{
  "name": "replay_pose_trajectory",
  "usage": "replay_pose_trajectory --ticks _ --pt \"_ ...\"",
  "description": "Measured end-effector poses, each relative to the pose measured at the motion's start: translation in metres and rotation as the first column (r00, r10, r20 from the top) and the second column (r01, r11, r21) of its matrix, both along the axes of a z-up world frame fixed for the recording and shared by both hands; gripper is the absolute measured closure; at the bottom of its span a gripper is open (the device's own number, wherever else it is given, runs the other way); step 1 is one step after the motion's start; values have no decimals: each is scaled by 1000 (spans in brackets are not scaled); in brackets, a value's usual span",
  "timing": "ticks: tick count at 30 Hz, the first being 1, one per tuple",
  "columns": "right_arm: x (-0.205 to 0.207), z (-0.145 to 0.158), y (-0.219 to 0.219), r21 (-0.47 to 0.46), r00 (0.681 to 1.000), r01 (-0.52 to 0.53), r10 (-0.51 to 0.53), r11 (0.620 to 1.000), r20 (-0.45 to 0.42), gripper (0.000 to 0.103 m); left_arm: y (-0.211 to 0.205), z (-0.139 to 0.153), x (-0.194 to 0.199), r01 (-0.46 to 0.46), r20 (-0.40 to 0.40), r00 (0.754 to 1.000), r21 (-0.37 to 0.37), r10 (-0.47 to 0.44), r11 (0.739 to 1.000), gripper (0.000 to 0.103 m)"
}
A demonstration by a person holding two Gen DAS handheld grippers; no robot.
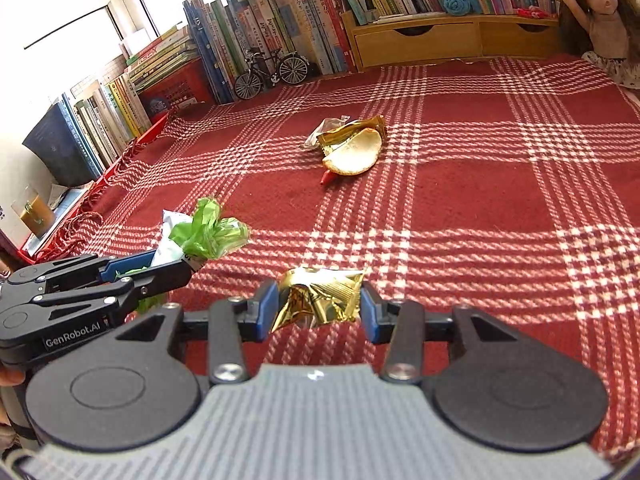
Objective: Collect trash
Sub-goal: 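Carry the green wrapper and gold packet off the bed edge toward the bin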
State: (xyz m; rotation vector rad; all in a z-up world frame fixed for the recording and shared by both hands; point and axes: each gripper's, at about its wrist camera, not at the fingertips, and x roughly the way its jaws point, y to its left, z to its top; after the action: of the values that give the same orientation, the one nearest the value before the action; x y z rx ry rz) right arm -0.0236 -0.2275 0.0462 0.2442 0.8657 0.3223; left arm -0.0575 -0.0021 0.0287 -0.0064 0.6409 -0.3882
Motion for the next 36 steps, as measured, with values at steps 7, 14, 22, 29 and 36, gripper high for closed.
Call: replay_pose_trajectory --ticks 7,14,22,29,36 --pt "-28 -5 4 11 999 -45 45 999 -14 55 5 -3 -28 19 -8 1000 -11 -19 1000 76" --pt "-58 -5 8 -3 996 -88 88 996 -10 55 9 -6 -55 33 -26 999 -20 -33 999 76" --pt "-84 -10 11 -9 992 -123 123 992 -41 58 12 -11 -88 62 -70 996 -20 -63 998 76" --pt "-97 -30 15 2 982 -144 143 990 -121 63 12 -25 -109 89 -129 988 -5 -89 996 76" --pt "-103 -51 19 37 965 -160 165 986 -206 68 7 -38 -115 121 -197 973 6 -117 993 76"
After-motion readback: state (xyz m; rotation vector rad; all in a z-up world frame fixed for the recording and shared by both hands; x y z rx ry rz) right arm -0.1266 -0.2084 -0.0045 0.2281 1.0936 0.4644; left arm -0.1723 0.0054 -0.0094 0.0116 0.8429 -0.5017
